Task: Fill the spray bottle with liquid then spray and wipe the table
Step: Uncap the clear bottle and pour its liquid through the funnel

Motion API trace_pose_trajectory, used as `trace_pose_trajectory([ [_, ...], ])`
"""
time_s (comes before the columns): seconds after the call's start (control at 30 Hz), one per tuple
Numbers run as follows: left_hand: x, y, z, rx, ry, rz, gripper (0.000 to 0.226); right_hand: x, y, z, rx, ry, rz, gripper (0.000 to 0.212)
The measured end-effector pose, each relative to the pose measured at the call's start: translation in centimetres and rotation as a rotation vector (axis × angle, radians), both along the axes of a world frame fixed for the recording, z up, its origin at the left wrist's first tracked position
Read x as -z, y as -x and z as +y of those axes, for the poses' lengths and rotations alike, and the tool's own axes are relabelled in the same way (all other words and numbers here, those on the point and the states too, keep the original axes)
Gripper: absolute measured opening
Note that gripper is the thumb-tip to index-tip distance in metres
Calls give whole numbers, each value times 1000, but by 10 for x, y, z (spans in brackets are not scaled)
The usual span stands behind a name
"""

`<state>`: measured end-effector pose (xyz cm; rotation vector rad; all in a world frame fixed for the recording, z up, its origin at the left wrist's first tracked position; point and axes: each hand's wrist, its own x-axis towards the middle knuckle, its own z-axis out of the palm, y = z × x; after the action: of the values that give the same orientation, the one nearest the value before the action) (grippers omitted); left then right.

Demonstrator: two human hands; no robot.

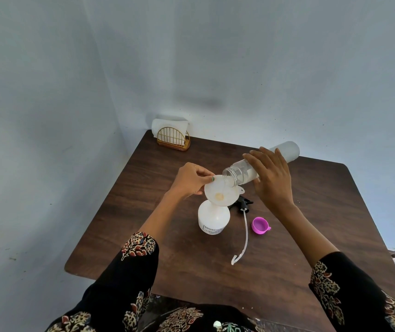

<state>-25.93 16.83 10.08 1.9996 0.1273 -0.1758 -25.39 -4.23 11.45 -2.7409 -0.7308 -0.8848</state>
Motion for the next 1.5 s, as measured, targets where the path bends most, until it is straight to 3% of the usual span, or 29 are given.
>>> trace_pose_trajectory([
  [1.23, 2, 0, 1, 1, 20, 4, 24, 10, -4, -2, -23, -23, -49, 41],
  [1.33, 2, 0, 1, -1, 24, 8, 24, 13, -4, -2, 1, -5, -15, 53],
  [1.5, 0, 0, 1, 11, 25, 11, 24, 9, -3, 1, 23, -92, 18, 54],
])
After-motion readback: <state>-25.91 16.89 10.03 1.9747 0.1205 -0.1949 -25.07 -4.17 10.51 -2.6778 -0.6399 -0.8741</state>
